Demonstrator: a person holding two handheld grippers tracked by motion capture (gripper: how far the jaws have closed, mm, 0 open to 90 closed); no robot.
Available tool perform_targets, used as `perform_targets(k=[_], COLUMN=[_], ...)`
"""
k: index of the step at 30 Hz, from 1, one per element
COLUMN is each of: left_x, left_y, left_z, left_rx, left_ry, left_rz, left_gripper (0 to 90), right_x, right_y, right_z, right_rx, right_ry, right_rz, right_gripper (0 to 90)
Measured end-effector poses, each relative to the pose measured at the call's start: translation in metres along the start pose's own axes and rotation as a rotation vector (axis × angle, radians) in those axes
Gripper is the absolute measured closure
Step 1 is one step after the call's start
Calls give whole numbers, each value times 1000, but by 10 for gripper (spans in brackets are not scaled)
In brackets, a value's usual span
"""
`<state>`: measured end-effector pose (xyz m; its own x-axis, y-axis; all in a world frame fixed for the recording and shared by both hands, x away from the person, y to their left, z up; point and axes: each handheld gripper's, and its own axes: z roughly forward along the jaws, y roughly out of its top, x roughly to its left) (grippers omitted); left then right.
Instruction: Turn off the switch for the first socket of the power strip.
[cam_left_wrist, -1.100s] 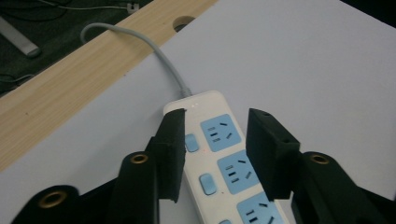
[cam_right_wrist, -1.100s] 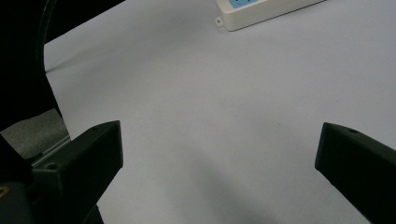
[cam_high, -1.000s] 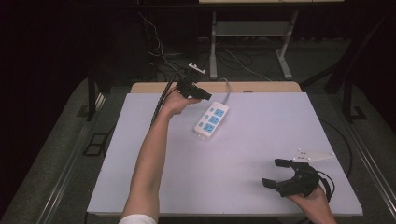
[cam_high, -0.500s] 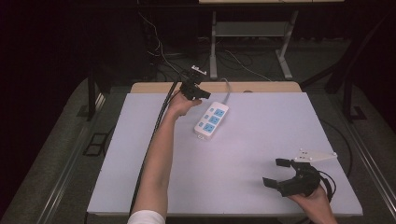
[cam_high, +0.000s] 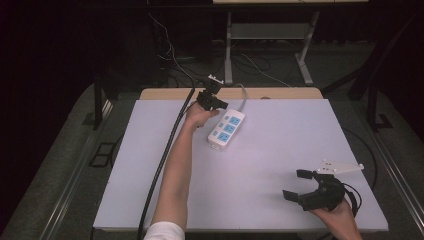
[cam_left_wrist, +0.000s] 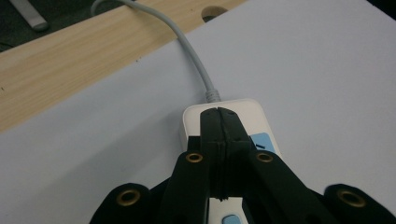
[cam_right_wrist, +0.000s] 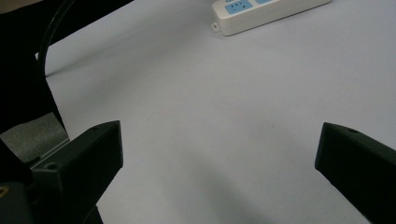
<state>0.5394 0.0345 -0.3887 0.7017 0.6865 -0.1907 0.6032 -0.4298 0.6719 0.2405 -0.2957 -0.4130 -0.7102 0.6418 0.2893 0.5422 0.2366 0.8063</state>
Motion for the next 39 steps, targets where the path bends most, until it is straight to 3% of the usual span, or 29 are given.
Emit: perform_targets(k=[6, 9, 34, 39], left_x=[-1, 0, 2, 3], left_y=[-5, -6, -21, -25], left_z=[9, 10, 20, 21], left_rx=[18, 8, 38, 7], left_ry=[-6, -6, -23, -37], left_rz=[5, -18, -20, -43], left_gripper=[890, 890, 890, 889], right_x=[0, 0, 0, 0], right_y=[0, 0, 1, 1], right_z=[0, 0, 1, 0], right_rx=[2, 0, 3, -4], right_ry=[1, 0, 1, -2], right_rz=[0, -1, -1, 2], right_gripper=[6, 7, 7, 7])
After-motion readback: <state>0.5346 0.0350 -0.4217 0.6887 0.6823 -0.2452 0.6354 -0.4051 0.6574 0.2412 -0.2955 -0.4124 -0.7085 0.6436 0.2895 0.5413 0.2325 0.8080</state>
